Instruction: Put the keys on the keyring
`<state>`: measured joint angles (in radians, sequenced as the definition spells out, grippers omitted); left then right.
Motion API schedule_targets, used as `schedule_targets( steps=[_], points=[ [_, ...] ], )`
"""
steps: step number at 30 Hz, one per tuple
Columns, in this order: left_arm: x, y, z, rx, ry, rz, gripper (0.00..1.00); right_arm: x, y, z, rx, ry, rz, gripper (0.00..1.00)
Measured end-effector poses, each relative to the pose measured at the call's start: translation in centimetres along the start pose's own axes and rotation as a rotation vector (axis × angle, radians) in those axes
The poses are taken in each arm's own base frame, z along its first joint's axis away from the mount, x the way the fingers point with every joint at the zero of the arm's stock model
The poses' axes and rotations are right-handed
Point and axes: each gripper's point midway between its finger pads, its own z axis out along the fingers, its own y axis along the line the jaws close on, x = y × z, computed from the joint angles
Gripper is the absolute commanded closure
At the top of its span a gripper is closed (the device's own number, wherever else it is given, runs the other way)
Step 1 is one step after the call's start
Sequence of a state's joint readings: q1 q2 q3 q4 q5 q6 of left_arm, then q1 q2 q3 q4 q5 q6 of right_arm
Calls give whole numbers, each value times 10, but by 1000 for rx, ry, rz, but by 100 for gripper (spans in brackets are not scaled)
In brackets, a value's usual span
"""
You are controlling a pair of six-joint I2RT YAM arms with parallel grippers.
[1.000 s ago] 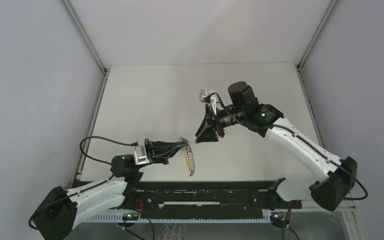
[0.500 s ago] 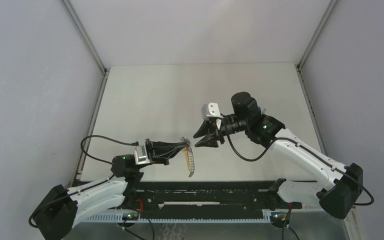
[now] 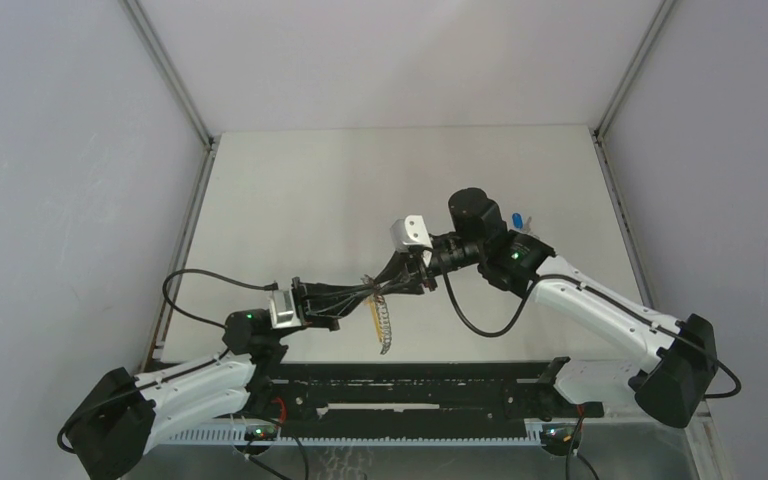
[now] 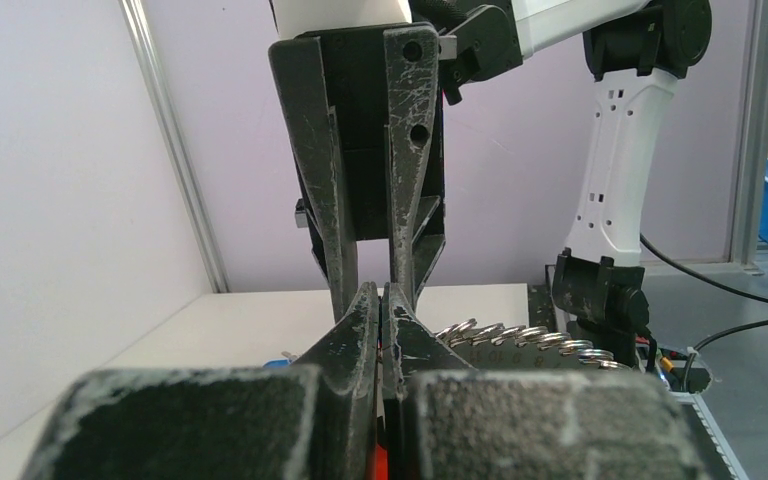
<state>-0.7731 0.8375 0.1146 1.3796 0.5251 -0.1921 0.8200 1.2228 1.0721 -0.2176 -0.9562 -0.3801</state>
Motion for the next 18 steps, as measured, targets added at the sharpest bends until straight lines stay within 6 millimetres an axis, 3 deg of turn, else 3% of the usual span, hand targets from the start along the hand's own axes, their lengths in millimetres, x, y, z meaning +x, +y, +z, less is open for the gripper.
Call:
schedule_targets(
  steps=[7,10,18],
  points=[
    [0,1,0,-6,-2,-1,100,1,1,1,-8,1,-2,100],
    [0,2,0,-14,-3,-1,99,2,1,0,-8,4,0,100],
    [5,7,-1,-46,21,-23,68,5,-7,-18,87,155,92,100]
  ],
)
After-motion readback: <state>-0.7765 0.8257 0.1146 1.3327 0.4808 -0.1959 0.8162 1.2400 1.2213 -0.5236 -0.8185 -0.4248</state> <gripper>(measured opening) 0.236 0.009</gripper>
